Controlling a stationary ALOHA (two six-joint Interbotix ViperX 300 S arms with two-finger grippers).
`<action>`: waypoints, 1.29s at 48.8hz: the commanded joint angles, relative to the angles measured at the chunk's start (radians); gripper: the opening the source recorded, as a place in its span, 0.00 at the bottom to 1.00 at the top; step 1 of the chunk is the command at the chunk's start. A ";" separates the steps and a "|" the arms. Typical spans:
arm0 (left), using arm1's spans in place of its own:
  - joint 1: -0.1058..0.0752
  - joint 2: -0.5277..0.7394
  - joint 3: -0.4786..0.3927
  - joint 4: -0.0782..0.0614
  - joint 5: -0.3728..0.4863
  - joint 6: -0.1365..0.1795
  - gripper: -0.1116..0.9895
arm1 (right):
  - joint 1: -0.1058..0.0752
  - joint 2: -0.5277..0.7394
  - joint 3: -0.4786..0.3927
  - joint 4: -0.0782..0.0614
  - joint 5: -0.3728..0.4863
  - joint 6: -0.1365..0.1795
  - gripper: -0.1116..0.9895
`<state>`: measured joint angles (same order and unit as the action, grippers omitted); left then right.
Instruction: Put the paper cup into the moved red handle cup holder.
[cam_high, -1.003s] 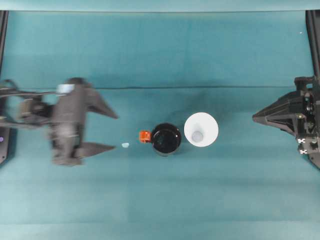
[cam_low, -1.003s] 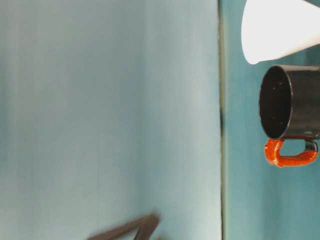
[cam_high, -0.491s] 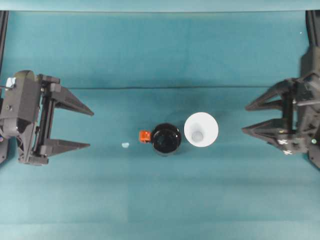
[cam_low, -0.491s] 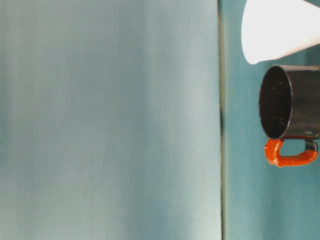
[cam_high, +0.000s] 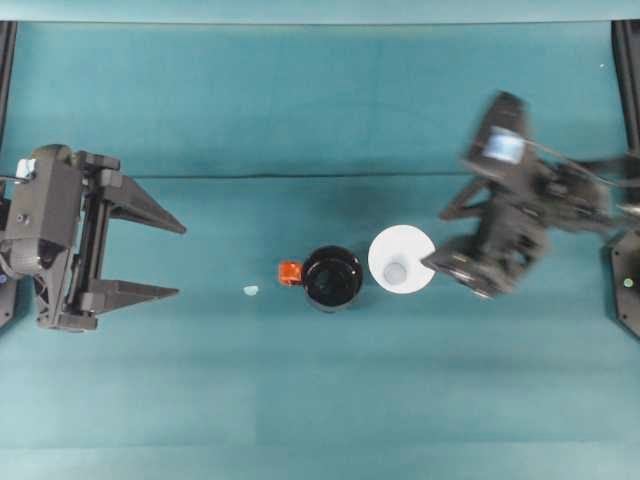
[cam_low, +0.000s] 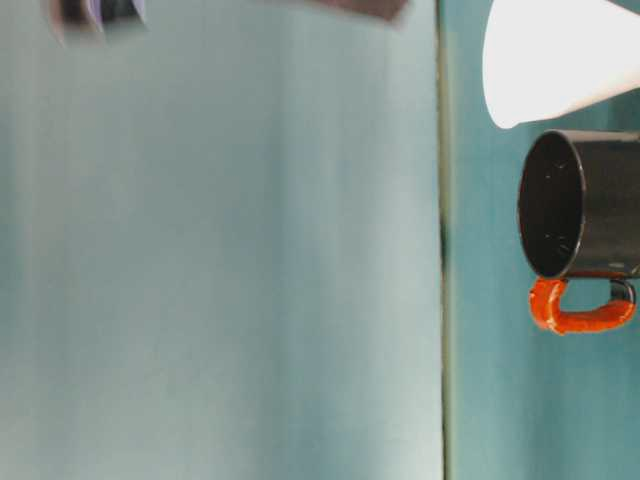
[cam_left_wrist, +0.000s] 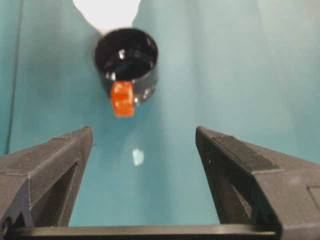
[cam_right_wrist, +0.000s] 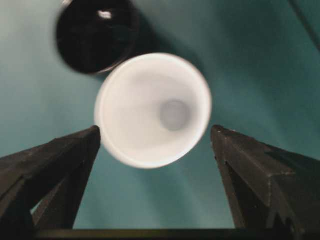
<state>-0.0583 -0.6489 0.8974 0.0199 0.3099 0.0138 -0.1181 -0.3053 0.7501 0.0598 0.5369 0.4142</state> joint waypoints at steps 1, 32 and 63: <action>-0.002 -0.005 -0.009 0.002 -0.005 -0.002 0.92 | -0.017 0.071 -0.075 -0.002 0.074 0.006 0.96; 0.008 0.000 0.008 0.002 -0.005 -0.002 0.92 | -0.055 0.275 -0.121 -0.003 0.123 0.009 0.95; 0.009 0.002 0.012 0.002 -0.005 -0.002 0.92 | -0.057 0.321 -0.129 0.011 0.123 0.014 0.22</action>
<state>-0.0522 -0.6473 0.9219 0.0199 0.3099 0.0138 -0.1795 0.0199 0.6351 0.0675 0.6627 0.4142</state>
